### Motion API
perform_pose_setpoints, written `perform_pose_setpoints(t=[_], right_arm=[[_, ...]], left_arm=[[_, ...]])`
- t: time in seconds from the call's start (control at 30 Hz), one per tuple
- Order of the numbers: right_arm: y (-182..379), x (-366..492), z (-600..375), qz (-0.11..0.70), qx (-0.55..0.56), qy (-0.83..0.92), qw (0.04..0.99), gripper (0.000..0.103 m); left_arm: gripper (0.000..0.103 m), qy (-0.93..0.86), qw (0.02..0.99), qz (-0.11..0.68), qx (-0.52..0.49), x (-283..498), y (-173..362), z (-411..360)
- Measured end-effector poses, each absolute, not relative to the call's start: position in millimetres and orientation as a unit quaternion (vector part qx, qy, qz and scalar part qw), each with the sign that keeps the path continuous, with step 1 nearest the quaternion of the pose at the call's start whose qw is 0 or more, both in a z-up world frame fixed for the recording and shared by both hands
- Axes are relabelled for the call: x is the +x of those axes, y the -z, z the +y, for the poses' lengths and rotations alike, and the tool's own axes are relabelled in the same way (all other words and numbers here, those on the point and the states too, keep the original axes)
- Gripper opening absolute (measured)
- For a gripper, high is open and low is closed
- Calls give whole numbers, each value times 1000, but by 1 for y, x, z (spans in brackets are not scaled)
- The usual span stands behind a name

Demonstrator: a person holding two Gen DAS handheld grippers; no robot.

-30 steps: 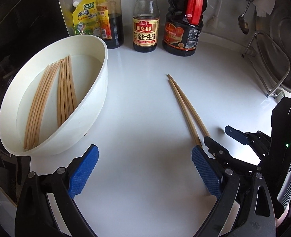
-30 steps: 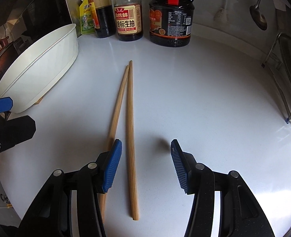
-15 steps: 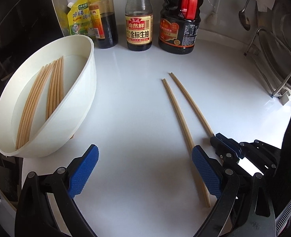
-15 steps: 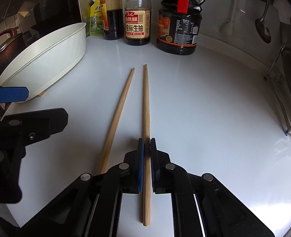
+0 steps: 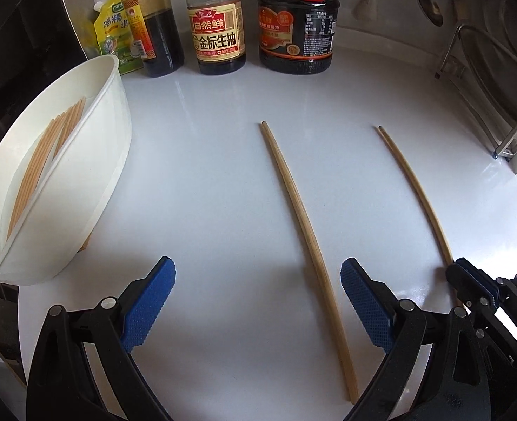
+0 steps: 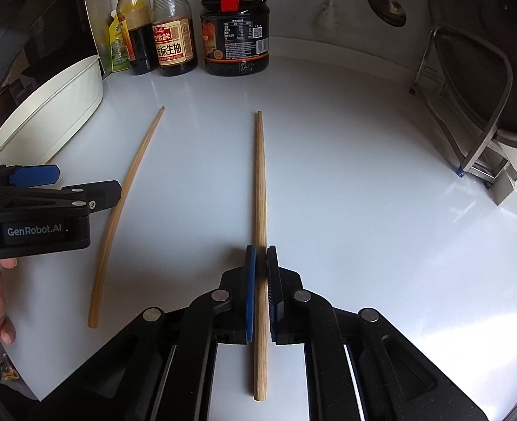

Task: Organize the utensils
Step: 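Lift the chopstick with the right tool while the left tool pinches the other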

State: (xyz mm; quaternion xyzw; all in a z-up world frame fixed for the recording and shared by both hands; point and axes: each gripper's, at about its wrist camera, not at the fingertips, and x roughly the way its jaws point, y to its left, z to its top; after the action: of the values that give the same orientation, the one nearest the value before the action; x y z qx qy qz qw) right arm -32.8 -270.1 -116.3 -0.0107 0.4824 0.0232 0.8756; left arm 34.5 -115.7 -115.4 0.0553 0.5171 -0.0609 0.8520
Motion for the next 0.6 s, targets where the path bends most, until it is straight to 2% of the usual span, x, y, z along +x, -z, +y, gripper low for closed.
perform_pose_setpoints(t=[0.07, 0.13, 0.6], right_arm=[[117, -33, -271, 484, -10, -21, 875, 7], [117, -34, -273, 483, -5, -18, 875, 16], [120, -23, -271, 483, -10, -17, 875, 19]], left_arm=[[94, 60, 852, 517, 60, 35, 117, -118], [94, 61, 852, 516, 64, 36, 118, -121], [92, 53, 853, 514, 75, 34, 126, -126]])
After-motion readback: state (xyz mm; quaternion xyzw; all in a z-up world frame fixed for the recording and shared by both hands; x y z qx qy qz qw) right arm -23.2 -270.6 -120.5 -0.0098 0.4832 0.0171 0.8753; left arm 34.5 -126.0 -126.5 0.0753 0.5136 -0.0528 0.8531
